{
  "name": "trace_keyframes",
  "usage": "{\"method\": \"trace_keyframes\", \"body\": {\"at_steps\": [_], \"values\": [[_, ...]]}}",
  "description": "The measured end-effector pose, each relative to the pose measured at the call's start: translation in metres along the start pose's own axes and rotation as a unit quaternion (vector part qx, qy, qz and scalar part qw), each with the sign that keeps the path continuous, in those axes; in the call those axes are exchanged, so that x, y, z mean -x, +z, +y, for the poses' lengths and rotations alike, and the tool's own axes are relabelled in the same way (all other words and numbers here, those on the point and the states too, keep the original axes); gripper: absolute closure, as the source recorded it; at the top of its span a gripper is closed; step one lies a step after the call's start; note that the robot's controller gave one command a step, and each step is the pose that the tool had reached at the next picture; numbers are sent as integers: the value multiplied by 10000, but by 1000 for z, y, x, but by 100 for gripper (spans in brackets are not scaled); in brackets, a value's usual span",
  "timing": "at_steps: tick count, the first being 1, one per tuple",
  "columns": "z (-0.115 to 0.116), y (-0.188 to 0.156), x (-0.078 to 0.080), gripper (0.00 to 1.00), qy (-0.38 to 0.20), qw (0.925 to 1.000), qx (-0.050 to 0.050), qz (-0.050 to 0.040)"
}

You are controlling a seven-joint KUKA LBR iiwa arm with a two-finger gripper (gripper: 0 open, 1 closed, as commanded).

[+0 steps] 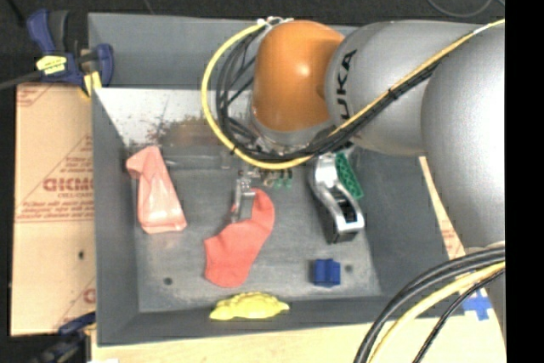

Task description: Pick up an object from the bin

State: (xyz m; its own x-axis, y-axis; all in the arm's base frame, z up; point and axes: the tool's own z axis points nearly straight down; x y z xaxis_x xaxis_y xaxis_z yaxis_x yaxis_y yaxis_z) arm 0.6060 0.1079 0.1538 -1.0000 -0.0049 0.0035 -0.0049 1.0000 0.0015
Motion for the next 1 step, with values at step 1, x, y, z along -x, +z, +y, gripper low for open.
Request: {"method": "trace_keyframes", "body": {"at_steps": [1], "values": [[0, -5, 1, 0, 9, 10000, 3, -31]]}}
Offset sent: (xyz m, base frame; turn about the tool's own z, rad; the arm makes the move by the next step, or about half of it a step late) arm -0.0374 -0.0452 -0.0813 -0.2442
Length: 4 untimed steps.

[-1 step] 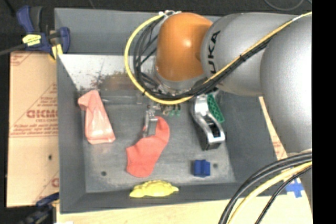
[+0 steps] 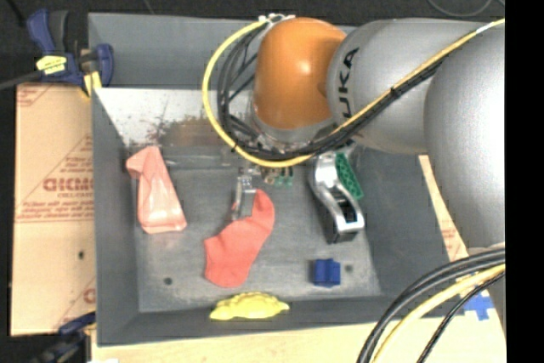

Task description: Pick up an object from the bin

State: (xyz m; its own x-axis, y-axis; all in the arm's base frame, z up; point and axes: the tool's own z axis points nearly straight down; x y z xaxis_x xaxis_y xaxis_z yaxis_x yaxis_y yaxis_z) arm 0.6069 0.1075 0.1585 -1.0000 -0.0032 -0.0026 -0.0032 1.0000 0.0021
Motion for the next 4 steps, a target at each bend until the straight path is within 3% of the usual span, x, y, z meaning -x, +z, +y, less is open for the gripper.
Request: {"method": "trace_keyframes", "body": {"at_steps": [2, 3, 4], "values": [[-15, 28, -12, 0, -485, 9988, -3, -32], [-11, 49, -47, 0, -1743, 9847, -17, 34], [-22, 39, -56, 0, -2177, 9760, -4, -67]]}}
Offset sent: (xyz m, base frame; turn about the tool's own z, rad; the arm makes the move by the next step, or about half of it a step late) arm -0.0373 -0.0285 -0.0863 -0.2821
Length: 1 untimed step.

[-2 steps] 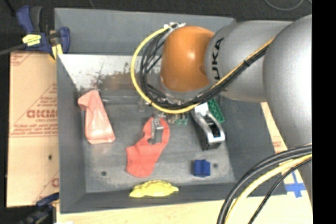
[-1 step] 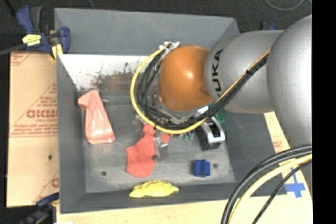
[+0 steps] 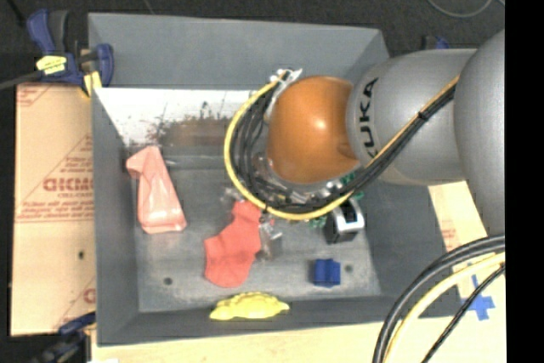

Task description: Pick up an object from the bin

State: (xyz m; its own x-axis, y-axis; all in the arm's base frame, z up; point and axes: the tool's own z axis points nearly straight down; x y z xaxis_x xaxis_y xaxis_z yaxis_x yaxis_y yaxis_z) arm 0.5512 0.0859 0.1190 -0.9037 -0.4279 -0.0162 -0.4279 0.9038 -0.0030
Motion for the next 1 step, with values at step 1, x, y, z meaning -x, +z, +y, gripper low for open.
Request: {"method": "trace_keyframes", "body": {"at_steps": [1], "values": [[-11, 21, 20, 100, -681, 9976, 23, 82]]}}
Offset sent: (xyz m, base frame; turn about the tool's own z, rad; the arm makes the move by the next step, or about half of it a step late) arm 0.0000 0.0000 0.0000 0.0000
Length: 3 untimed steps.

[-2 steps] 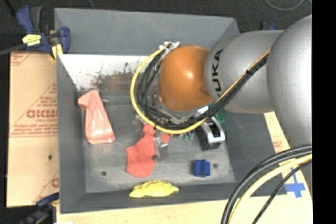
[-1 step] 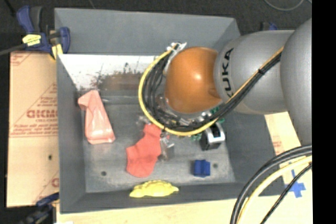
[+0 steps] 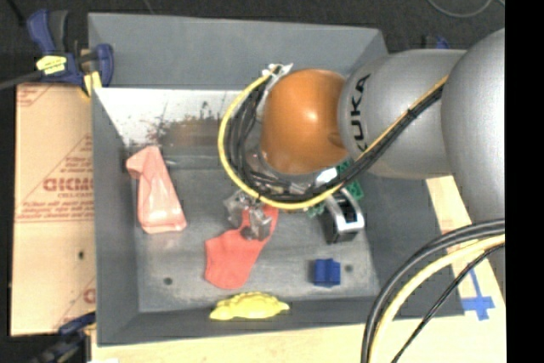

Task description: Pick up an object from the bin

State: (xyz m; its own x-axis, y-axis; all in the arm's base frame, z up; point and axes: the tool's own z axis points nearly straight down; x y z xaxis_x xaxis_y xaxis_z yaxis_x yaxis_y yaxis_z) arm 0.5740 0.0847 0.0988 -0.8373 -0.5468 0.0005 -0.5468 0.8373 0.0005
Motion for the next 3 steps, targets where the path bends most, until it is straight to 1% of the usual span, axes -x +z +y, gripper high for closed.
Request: {"method": "trace_keyframes", "body": {"at_steps": [3], "values": [[0, 0, 0, 100, 24, 10000, 6, 6]]}}
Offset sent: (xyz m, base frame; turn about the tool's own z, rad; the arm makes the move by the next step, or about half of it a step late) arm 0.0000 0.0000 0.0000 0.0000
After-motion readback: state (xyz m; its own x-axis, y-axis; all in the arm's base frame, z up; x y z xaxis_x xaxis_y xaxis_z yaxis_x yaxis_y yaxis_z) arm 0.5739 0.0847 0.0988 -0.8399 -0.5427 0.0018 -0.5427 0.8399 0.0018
